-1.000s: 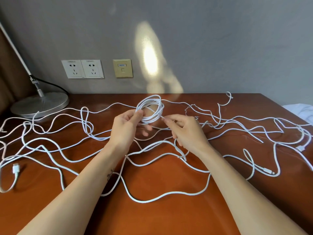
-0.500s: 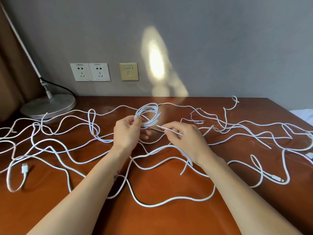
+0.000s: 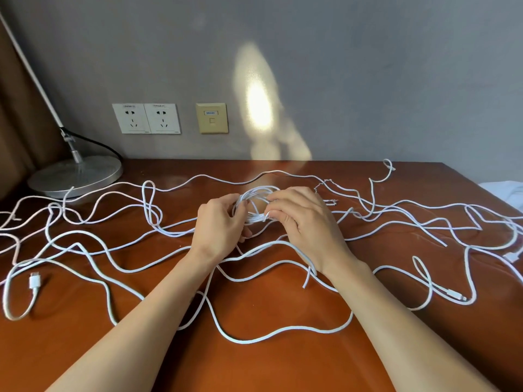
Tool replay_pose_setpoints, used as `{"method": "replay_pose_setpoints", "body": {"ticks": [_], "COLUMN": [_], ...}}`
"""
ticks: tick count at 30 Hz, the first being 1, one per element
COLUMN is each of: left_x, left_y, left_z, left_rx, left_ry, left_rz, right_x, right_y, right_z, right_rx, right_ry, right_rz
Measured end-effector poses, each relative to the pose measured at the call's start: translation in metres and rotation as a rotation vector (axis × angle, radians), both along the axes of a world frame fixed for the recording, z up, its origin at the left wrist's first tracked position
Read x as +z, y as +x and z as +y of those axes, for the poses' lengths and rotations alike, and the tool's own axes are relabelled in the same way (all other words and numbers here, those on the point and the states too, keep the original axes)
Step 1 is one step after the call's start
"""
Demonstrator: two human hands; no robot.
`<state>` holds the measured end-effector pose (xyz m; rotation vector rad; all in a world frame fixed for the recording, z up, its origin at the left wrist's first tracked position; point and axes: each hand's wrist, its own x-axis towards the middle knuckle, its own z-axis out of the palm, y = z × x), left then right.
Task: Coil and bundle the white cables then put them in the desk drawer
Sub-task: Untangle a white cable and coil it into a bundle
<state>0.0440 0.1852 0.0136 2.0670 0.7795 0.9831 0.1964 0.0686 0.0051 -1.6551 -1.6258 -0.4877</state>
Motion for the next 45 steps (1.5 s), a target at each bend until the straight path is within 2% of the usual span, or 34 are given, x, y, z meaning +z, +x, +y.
{"method": "replay_pose_setpoints", "body": {"ticks": [4, 8, 12, 20, 25, 30, 37, 45], "left_x": [0.001, 0.001, 0.002, 0.000, 0.000, 0.002, -0.002, -0.003], "left_y": [0.000, 0.001, 0.003, 0.005, 0.004, 0.001, 0.001, 0.002], "left_z": [-0.005, -0.009, -0.013, -0.018, -0.021, -0.018, -0.018, -0.017], "left_rx": [-0.072, -0.187, -0.258, -0.420, -0.458, -0.463, -0.462, -0.547], "left_ry": [0.036, 0.090, 0.150, 0.208, 0.220, 0.207, -0.040, -0.102], "left_rz": [0.002, -0.005, -0.012, 0.035, 0.048, 0.053, 0.039, 0.063], "right_x": [0.004, 0.003, 0.004, 0.007, 0.007, 0.009, 0.015, 0.012], "right_y": [-0.004, -0.008, -0.010, -0.004, -0.002, 0.000, 0.009, 0.011], "right_z": [-0.005, -0.009, -0.007, -0.006, -0.006, -0.007, -0.008, -0.009], "right_rx": [-0.075, -0.176, -0.267, -0.349, -0.335, -0.297, -0.102, -0.058], "right_ry": [0.006, -0.043, -0.039, -0.001, -0.037, -0.083, -0.026, -0.073], "right_rz": [0.090, 0.268, 0.285, 0.464, 0.574, 0.601, 0.858, 0.919]}}
